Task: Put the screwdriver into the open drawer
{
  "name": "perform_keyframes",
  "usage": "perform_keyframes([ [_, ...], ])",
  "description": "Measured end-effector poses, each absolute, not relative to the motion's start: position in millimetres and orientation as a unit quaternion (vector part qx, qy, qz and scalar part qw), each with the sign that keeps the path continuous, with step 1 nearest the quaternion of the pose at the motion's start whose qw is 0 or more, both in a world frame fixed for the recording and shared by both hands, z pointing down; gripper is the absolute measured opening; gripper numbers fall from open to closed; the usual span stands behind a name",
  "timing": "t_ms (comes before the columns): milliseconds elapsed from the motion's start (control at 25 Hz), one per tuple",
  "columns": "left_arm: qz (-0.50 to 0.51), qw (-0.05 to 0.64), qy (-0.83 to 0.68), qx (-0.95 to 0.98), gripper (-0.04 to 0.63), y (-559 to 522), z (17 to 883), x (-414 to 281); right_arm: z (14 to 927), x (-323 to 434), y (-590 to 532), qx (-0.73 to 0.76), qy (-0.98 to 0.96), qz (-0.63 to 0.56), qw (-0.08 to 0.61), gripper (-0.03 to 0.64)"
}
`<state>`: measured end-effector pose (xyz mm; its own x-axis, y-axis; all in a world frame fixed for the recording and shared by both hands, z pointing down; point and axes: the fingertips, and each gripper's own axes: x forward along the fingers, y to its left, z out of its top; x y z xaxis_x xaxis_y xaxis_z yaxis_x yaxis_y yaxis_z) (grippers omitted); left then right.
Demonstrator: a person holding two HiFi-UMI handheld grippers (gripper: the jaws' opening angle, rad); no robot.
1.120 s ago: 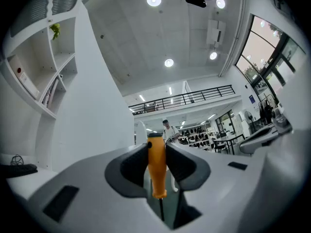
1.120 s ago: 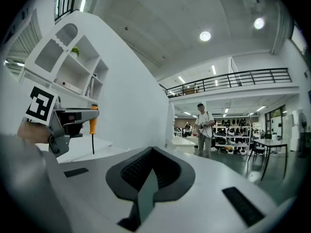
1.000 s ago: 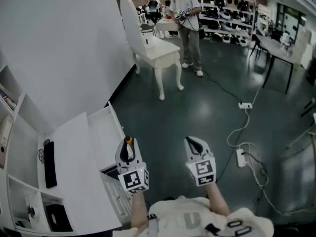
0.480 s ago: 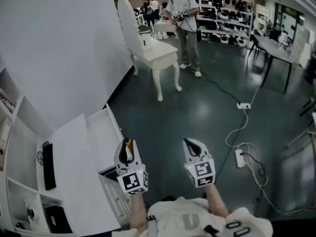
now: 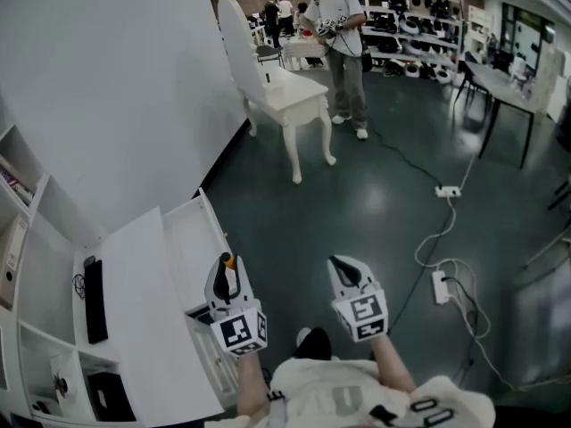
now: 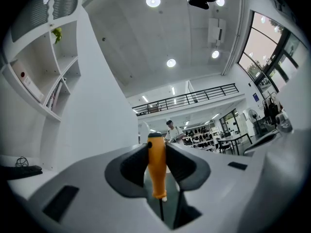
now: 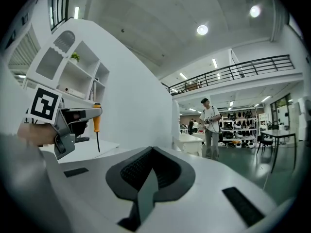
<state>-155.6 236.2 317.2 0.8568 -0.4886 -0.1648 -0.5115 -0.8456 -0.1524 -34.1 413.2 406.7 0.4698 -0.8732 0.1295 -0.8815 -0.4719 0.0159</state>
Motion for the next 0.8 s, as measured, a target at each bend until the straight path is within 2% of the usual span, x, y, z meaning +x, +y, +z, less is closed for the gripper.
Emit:
perform_keyframes([
  [280,0.069,0.089,0.27,-0.956,0.115,216,320,-140,408,-17,399,0.852,-0.519,0.055,0.046,0.005],
  [800,0.097,0.091,0.268,-0.954,0.115,152,303,-47,394,73,338,0.85,-0.523,0.028,0.057,0.005],
])
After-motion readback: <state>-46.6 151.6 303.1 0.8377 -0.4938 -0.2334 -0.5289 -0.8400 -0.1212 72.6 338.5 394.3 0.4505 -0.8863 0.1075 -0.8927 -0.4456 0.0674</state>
